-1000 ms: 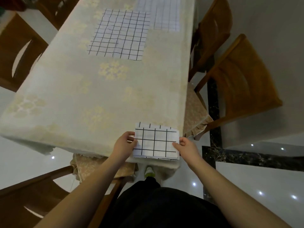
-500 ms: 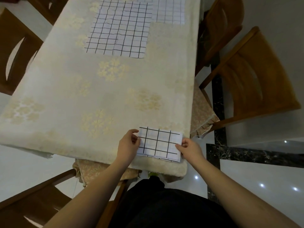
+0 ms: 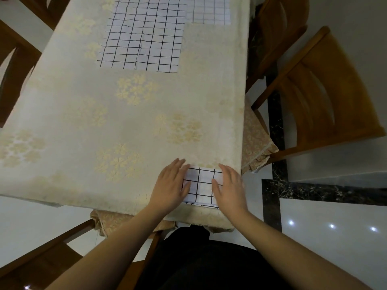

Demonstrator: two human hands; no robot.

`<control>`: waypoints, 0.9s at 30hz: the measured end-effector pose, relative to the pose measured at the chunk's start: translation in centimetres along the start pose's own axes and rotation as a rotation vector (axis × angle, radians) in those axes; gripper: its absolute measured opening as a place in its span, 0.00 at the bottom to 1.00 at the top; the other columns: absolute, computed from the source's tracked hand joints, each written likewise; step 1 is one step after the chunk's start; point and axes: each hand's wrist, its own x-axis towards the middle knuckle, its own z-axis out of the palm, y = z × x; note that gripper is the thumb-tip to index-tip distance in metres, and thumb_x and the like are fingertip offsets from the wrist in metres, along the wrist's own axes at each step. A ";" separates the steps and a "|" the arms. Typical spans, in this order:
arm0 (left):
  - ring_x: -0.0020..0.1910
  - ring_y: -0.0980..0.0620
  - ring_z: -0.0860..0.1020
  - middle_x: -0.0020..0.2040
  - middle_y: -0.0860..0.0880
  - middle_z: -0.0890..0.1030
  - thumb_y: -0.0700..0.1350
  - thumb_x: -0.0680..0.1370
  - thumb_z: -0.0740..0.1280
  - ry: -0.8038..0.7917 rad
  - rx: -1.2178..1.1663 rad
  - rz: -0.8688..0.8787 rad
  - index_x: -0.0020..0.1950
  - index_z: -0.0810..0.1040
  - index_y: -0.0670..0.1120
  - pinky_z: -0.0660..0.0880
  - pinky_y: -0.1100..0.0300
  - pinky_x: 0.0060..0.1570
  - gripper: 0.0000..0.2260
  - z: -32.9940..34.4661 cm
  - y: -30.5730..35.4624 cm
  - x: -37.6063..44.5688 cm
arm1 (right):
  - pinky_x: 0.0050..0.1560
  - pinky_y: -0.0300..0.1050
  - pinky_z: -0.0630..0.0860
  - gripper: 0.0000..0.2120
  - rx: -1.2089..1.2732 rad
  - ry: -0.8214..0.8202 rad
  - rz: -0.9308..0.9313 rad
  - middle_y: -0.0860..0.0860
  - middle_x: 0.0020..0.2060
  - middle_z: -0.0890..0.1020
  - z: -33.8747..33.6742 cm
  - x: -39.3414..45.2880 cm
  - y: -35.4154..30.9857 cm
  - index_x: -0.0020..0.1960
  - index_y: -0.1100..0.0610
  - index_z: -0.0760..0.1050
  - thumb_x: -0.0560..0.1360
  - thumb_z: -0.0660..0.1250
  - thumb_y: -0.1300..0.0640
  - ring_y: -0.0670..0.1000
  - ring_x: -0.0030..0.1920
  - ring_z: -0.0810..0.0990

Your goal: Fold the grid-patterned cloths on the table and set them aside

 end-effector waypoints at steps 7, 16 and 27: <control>0.79 0.48 0.53 0.79 0.44 0.56 0.52 0.84 0.51 -0.223 0.077 0.148 0.78 0.57 0.41 0.58 0.47 0.75 0.25 2.2 -1.2 0.0 | 0.74 0.50 0.50 0.29 -0.337 -0.251 -0.183 0.55 0.76 0.65 4.8 1.6 -2.9 0.75 0.61 0.65 0.79 0.49 0.49 0.53 0.76 0.63; 0.79 0.50 0.49 0.81 0.47 0.51 0.62 0.82 0.51 -0.344 0.103 -0.007 0.80 0.52 0.45 0.52 0.47 0.76 0.32 1.8 -1.7 -0.4 | 0.76 0.51 0.49 0.33 -0.396 -0.250 -0.103 0.53 0.79 0.55 4.4 1.4 0.1 0.79 0.59 0.54 0.80 0.50 0.42 0.50 0.79 0.52; 0.79 0.49 0.49 0.81 0.46 0.51 0.70 0.77 0.52 -0.434 0.190 0.023 0.80 0.51 0.42 0.50 0.47 0.76 0.41 0.3 -3.6 -0.9 | 0.76 0.49 0.44 0.37 -0.405 -0.336 -0.115 0.54 0.80 0.48 3.4 1.5 1.7 0.80 0.60 0.48 0.80 0.36 0.36 0.51 0.79 0.46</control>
